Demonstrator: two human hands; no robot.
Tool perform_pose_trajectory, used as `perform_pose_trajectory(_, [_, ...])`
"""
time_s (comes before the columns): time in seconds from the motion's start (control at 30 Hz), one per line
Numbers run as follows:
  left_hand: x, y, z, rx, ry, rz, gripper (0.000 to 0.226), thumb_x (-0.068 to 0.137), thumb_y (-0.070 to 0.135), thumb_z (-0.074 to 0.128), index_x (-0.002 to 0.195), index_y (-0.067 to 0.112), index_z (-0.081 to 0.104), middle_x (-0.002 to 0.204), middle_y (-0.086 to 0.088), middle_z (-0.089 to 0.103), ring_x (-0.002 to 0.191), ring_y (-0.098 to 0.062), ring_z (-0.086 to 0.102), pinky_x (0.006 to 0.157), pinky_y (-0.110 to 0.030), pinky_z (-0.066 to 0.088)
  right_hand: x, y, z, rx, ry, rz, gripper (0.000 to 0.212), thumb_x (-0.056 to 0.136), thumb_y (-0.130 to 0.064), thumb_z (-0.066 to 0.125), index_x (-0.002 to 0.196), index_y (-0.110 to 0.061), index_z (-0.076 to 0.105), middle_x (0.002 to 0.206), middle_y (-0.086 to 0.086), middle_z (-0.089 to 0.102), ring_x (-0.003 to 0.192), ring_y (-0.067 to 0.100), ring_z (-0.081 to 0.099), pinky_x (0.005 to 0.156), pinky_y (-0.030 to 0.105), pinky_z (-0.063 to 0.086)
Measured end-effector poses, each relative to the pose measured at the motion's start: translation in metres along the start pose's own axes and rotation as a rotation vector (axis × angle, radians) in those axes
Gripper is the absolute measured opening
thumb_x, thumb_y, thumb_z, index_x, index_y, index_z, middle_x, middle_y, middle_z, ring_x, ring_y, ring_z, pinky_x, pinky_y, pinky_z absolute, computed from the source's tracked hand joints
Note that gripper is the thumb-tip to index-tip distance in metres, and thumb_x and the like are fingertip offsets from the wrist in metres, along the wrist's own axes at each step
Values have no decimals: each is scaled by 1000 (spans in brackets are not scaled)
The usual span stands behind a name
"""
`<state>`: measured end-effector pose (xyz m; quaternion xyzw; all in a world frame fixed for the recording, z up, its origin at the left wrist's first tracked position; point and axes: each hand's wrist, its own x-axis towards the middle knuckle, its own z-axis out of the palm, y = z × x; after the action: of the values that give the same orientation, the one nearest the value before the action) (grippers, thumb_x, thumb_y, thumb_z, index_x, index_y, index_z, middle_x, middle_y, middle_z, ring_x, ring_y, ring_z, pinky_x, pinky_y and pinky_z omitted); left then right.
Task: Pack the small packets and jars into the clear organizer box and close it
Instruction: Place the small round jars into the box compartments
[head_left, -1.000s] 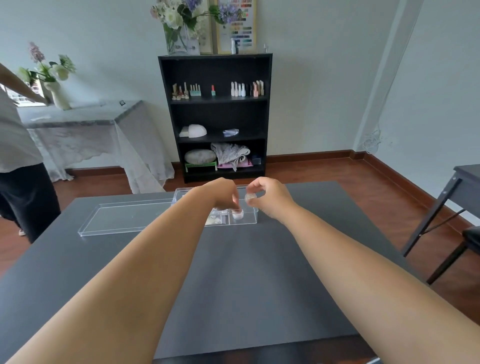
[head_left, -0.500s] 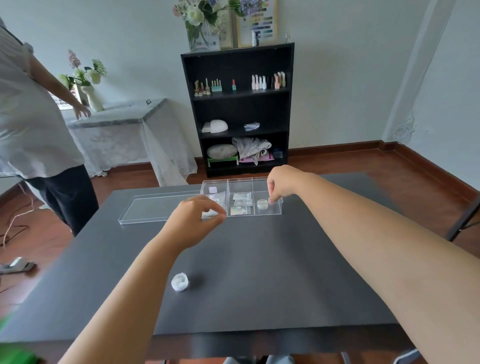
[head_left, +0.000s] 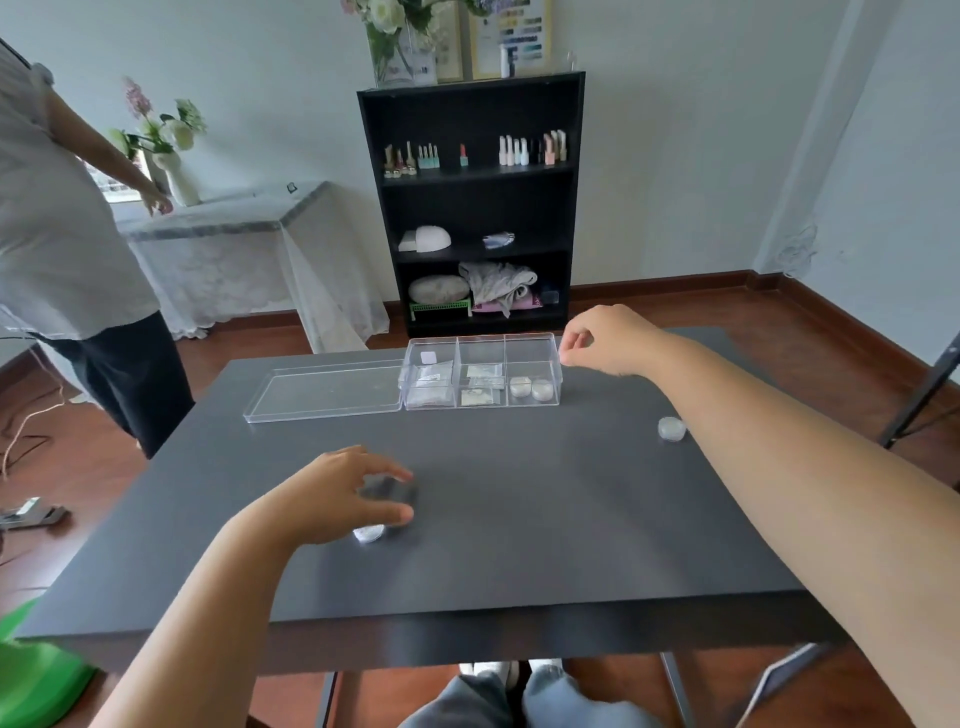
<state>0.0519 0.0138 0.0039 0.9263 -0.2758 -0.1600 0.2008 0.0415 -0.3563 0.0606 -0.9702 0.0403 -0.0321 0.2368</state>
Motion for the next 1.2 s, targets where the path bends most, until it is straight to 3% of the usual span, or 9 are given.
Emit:
perform_pose_trajectory(0.13, [-10, 1, 7, 90, -57, 17, 58, 63, 52, 80, 117, 49, 59, 115, 23, 43, 100, -1, 51, 88, -22, 38, -37, 38, -6, 47, 14, 94, 5, 80, -29, 71, 78, -34, 70, 85, -9, 71, 68, 3, 59, 51, 18, 38])
perform_pose_trajectory(0.3, [-10, 2, 9, 84, -16, 19, 41, 69, 36, 78, 105, 49, 63, 103, 20, 51, 93, 2, 53, 82, -22, 39, -74, 76, 2, 115, 17, 190, 10, 76, -30, 76, 81, -36, 70, 93, -11, 69, 86, 9, 64, 75, 31, 51])
perform_pose_trajectory(0.47, [2, 8, 14, -30, 48, 44, 25, 73, 27, 76, 90, 44, 69, 91, 21, 68, 85, 6, 61, 75, -15, 46, -92, 86, 20, 113, -26, 250, 18, 73, -30, 77, 86, -40, 68, 102, -13, 58, 89, 7, 61, 63, 25, 44])
perform_pose_trajectory(0.63, [18, 27, 14, -117, 186, 118, 22, 81, 35, 72, 98, 45, 64, 90, 16, 65, 72, -4, 64, 69, -26, 49, -98, 90, 36, 230, 96, 281, 16, 79, -21, 69, 85, -36, 69, 95, -9, 66, 82, 9, 63, 59, 23, 44])
perform_pose_trajectory(0.73, [32, 46, 7, -114, 276, 134, 23, 80, 42, 73, 100, 44, 62, 90, 18, 64, 56, 0, 63, 57, -25, 48, -99, 85, 44, 298, 181, 271, 14, 78, -24, 70, 87, -35, 68, 93, -11, 66, 80, 5, 62, 58, 21, 42])
perform_pose_trajectory(0.87, [55, 71, -3, -198, 377, 136, 13, 78, 37, 76, 86, 35, 66, 83, 16, 66, 50, -2, 64, 44, -17, 47, -96, 72, 59, 441, 414, 275, 10, 77, -31, 75, 84, -33, 68, 88, -12, 66, 77, 2, 60, 53, 17, 41])
perform_pose_trajectory(1.0, [82, 90, -12, -193, 411, 154, 17, 78, 30, 78, 92, 32, 69, 99, 9, 63, 69, -7, 66, 46, -17, 46, -92, 66, 70, 480, 583, 275, 10, 78, -30, 75, 85, -31, 66, 88, -12, 65, 74, 2, 58, 54, 15, 39])
perform_pose_trajectory(1.1, [103, 100, -13, -175, 423, 189, 25, 82, 16, 70, 96, 36, 65, 105, 9, 56, 69, -1, 63, 45, -17, 47, -87, 66, 74, 433, 587, 235, 12, 77, -29, 76, 84, -28, 67, 86, -12, 64, 72, 4, 57, 57, 13, 38])
perform_pose_trajectory(1.2, [125, 115, -14, -119, 419, 212, 27, 86, 18, 61, 109, 32, 63, 109, 11, 59, 74, -5, 63, 54, -19, 47, -82, 67, 78, 376, 580, 197, 13, 76, -26, 78, 84, -25, 67, 83, -9, 63, 68, 3, 56, 58, 11, 37])
